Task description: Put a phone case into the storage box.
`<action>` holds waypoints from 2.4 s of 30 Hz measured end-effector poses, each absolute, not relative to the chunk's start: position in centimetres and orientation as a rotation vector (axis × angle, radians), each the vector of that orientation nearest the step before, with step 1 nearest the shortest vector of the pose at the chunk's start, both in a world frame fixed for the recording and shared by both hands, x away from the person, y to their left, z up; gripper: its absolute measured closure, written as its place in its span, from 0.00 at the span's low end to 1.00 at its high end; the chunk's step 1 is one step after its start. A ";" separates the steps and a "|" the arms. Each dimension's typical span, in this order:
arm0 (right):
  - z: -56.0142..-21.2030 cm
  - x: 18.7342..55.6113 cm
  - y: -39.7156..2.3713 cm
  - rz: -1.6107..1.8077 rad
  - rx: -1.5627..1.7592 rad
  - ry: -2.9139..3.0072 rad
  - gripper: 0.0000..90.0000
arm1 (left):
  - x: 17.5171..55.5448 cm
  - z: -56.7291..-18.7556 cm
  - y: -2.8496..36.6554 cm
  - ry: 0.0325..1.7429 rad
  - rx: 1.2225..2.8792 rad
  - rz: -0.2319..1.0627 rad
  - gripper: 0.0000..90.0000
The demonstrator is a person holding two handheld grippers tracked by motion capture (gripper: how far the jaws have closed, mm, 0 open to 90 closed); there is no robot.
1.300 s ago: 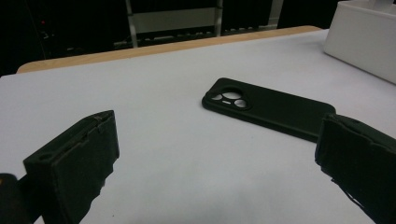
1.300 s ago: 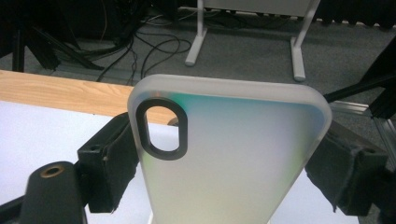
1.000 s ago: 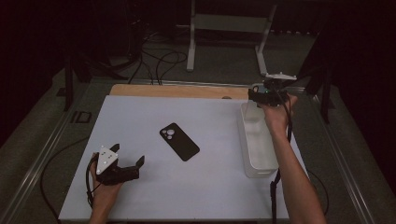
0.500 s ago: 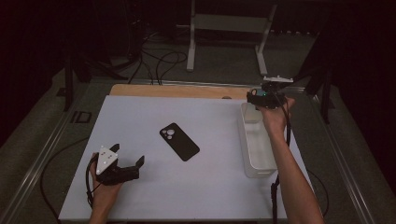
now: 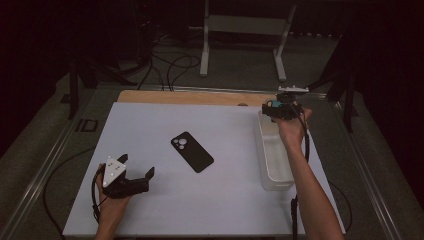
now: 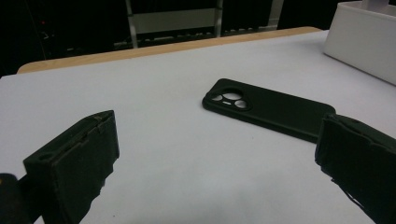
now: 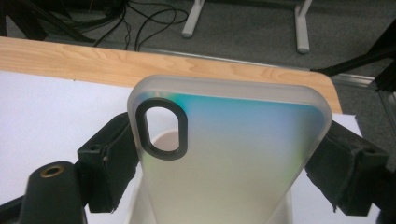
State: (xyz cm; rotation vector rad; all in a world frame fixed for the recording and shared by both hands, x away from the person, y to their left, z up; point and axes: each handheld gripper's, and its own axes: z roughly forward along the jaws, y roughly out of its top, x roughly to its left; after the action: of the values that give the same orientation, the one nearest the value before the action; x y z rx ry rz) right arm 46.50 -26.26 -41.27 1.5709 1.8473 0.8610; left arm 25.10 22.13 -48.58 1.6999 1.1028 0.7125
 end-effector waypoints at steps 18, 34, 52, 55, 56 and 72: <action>-43.2 46.9 -26.0 0.822 1.624 1.865 0.19 | 25.1 -48.6 22.1 1.105 1.702 0.711 0.00; -43.9 47.3 -26.1 0.819 1.643 1.838 0.18 | 25.1 -48.6 22.0 1.105 1.702 0.710 0.00; -43.6 47.8 -26.5 0.861 1.637 1.845 0.11 | 25.1 -48.6 22.0 1.105 1.703 0.707 0.00; -43.3 47.7 -26.6 0.884 1.634 1.832 0.11 | 25.2 -48.7 22.0 1.104 1.704 0.707 0.00; -43.2 47.7 -26.7 0.885 1.637 1.831 0.11 | 25.1 -48.6 22.0 1.105 1.704 0.708 0.00; -39.8 44.5 -26.2 0.997 1.426 1.898 0.11 | 25.1 -48.6 22.0 1.104 1.706 0.708 0.00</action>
State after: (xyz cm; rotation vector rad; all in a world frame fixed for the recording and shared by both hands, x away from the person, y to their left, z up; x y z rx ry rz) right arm 44.53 -26.23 -39.83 1.4263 1.8978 0.9972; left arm 25.12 21.97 -48.61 1.7056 1.1044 0.7083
